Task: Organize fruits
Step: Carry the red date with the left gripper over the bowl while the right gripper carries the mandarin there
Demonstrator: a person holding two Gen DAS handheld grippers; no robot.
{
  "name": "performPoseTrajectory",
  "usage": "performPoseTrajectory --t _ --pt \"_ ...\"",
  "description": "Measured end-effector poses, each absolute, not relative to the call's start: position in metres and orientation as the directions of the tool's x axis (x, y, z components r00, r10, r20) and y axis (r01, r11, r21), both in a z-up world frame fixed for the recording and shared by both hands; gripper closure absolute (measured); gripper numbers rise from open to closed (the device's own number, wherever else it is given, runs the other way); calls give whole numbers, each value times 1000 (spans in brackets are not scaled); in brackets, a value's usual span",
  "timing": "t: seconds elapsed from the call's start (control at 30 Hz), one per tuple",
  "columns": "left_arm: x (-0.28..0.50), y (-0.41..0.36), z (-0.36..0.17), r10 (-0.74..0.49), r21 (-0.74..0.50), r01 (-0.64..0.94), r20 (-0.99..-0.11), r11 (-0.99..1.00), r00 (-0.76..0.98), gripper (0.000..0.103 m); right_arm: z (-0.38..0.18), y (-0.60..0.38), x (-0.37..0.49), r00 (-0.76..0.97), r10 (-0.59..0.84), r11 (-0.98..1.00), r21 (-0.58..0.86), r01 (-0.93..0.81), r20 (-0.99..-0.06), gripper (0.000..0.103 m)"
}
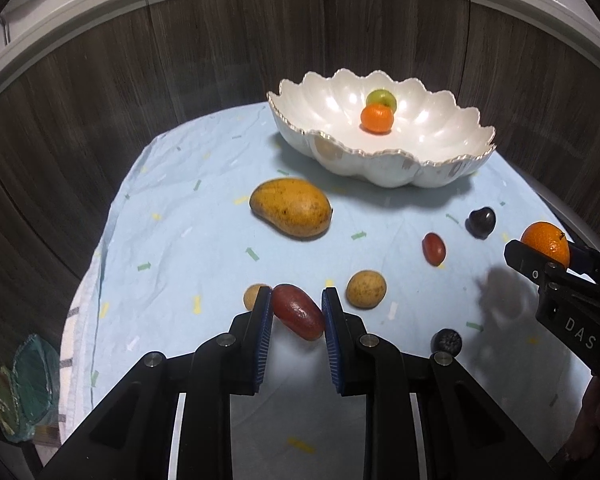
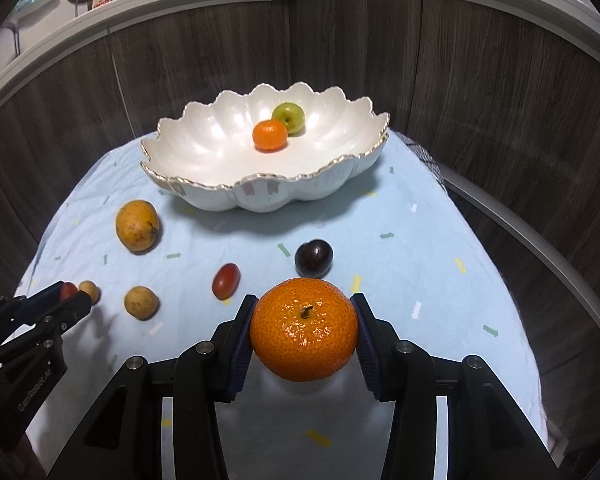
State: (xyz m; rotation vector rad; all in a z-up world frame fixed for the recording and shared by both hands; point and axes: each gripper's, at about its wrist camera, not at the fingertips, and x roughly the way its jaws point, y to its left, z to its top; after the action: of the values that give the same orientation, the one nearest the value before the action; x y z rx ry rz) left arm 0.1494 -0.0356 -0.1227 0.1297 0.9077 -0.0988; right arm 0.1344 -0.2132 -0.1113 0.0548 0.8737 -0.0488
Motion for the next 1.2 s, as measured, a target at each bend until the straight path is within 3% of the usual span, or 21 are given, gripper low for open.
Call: performPoseTrajectory --t 1.2 --pt "178 -52 -48 -65 69 159 -701 985 710 78 -42 -222 155 745 -14 996 56 69 -667 57"
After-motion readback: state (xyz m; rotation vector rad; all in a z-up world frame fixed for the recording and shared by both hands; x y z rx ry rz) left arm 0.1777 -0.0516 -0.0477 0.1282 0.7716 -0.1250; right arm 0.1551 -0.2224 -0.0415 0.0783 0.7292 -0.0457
